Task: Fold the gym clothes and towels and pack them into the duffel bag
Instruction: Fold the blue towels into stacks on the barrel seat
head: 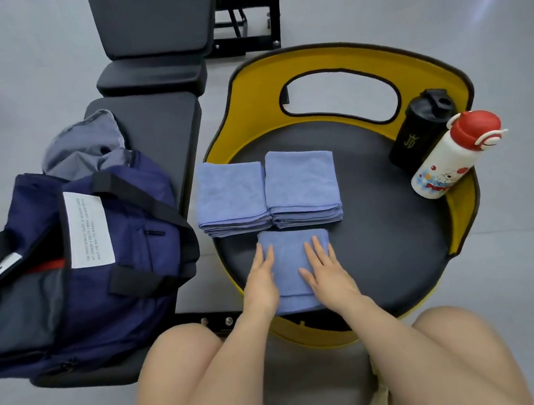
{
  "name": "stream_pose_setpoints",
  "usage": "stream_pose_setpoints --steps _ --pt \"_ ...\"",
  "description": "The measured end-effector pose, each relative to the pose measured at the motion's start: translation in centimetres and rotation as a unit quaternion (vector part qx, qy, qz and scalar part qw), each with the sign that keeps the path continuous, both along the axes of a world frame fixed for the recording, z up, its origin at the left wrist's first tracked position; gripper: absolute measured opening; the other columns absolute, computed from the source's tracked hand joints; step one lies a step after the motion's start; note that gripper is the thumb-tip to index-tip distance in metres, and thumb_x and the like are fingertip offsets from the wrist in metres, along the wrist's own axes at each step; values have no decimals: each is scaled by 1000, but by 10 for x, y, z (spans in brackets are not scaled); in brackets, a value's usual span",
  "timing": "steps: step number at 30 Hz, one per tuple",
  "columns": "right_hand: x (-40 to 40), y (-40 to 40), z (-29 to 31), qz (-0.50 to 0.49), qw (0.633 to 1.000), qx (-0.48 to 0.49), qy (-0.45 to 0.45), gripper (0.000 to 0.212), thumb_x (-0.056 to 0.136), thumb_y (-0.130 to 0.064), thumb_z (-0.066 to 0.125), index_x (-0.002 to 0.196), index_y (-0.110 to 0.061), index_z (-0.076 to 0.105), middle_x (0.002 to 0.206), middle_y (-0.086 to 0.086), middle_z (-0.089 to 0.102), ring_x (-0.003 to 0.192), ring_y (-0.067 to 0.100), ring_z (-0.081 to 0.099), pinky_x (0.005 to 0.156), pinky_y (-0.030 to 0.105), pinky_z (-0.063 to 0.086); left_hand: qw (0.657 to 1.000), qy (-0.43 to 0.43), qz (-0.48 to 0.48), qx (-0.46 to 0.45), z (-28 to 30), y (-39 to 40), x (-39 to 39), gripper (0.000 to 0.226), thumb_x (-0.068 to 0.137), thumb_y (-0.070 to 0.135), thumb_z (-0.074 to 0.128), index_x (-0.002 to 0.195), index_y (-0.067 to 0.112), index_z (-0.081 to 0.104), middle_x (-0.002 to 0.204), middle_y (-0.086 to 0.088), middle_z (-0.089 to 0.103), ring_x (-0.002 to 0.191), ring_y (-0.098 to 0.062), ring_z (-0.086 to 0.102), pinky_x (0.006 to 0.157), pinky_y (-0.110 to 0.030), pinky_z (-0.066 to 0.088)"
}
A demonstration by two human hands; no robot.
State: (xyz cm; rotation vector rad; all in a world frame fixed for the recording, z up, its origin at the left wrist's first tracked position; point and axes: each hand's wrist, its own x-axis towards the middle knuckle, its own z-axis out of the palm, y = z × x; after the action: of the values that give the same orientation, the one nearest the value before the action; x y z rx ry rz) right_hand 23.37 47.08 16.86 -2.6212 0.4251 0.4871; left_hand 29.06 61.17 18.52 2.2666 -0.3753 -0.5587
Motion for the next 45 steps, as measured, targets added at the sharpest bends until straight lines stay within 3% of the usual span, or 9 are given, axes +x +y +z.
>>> stream_pose_setpoints --steps 3,6,8,13,17,22,33,45 --pt "10 14 0 6 1000 6 -11 64 103 -43 23 153 -16 -7 159 -4 -17 147 19 -14 117 29 21 1000 -10 3 25 -2 15 10 62 93 -12 35 149 10 23 159 -7 5 145 -29 14 116 -36 18" --pt "19 27 -1 16 1000 20 -11 64 103 -43 24 153 -17 -7 159 -5 -18 147 18 -14 117 29 20 998 2 0 60 -6 28 21 68 92 -15 34 151 13 14 159 -1 -3 146 -21 11 112 -27 22" --pt "26 33 0 18 1000 22 -10 64 103 -43 24 153 -17 -7 159 -4 -18 147 19 -14 118 29 16 997 16 -4 80 -7 33 27 71 93 -15 34 151 15 8 159 1 -9 146 -16 9 110 -22 25" --pt "30 35 6 32 999 -22 9 64 103 -46 22 153 -20 -8 159 -2 -17 147 25 -12 119 34 2 994 9 -28 102 -5 40 30 70 94 -13 33 151 18 5 158 1 -13 147 -16 -2 115 -27 21" --pt "27 30 22 39 996 -78 -18 64 102 -48 22 153 -22 -7 160 -1 -16 147 25 -12 119 38 -3 979 -53 -39 193 9 48 29 55 103 13 27 152 20 2 159 2 -10 147 -15 -4 118 -33 11" --pt "26 28 48 50 993 -96 -45 66 101 -50 24 153 -20 -5 160 -1 -12 148 19 -11 119 34 -2 927 -191 -45 318 38 65 24 61 103 33 29 152 14 -3 160 -2 -5 147 -19 -5 118 -39 -1" --pt "27 83 139 74 980 -101 -156 71 100 -52 31 154 -19 -1 161 -2 -2 148 16 -4 120 34 1 913 -293 -73 274 127 131 20 63 103 37 29 152 15 -2 160 -2 -6 147 -18 -6 118 -37 0" --pt "49 184 228 140 951 -127 -243 72 99 -53 32 154 -18 2 161 0 2 148 18 -2 119 34 2 882 -390 16 264 213 236 15 66 102 37 31 151 19 -9 160 -2 -7 147 -18 -3 118 -37 2"
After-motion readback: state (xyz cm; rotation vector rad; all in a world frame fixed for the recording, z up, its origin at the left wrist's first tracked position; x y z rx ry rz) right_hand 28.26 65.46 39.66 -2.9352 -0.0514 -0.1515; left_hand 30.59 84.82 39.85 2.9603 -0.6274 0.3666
